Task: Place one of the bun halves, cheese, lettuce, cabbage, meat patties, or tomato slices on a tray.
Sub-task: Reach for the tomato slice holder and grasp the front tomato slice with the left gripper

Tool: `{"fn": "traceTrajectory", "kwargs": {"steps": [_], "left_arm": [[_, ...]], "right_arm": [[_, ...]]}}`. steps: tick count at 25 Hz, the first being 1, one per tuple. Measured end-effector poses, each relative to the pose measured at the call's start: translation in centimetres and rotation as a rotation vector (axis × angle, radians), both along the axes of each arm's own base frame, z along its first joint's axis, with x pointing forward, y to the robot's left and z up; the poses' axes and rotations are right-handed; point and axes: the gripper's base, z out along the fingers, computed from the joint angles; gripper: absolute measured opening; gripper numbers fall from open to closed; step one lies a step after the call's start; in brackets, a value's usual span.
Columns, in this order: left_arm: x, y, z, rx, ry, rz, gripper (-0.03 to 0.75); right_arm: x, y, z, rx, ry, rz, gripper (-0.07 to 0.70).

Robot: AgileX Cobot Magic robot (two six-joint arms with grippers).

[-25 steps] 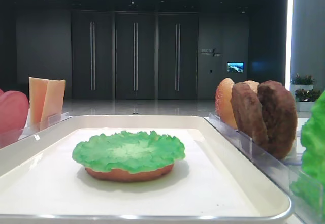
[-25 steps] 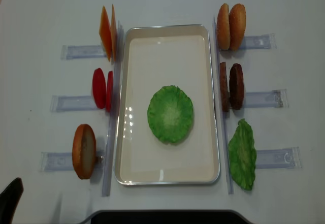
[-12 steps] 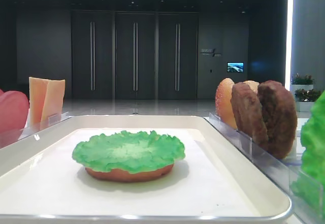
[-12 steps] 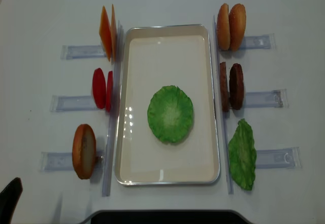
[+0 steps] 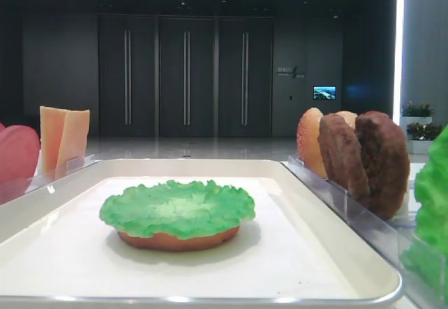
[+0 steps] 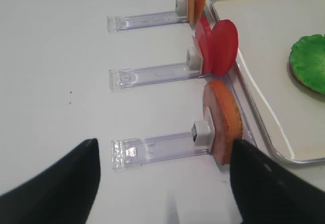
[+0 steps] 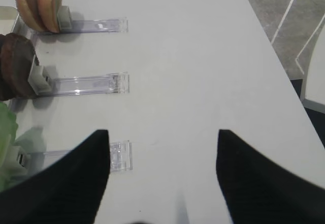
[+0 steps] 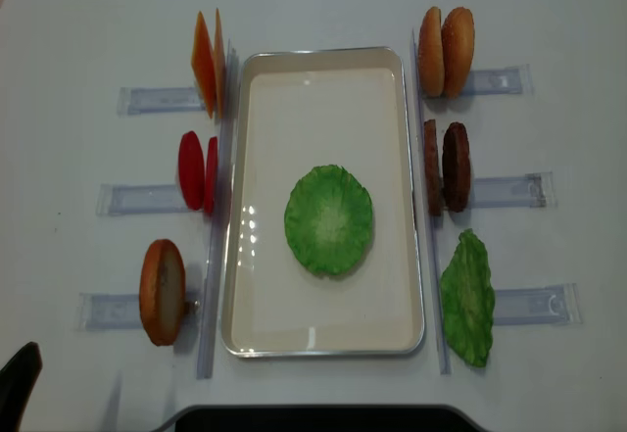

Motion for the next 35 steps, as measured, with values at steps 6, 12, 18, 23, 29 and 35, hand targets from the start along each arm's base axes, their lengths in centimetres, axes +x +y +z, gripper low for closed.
{"fn": "traceTrajectory", "kwargs": {"steps": [6,12,18,23,29,35], "left_arm": [[0.5,0.2,0.3,-0.103,0.097,0.113,0.533],[5.9,-0.2,0.8,-0.103,0.409,0.198,0.525],[14.0,-0.8,2.8,-0.046,0.549,0.209,0.524],[22.0,-1.3,3.4,0.032,0.604,0.201,0.519],[30.1,-2.1,2.6,0.063,0.648,0.178,0.517],[31.9,-2.5,2.8,0.007,0.625,0.219,0.517]], "right_arm": [[0.0,0.0,0.0,0.0,0.0,0.0,0.43],[0.0,0.0,0.0,0.0,0.0,0.0,0.423],[0.0,0.0,0.0,0.0,0.0,0.0,0.424],[0.0,0.0,0.0,0.0,0.0,0.0,0.424],[0.0,0.0,0.0,0.0,0.0,0.0,0.424],[0.0,0.0,0.0,0.0,0.0,0.0,0.424]]}}
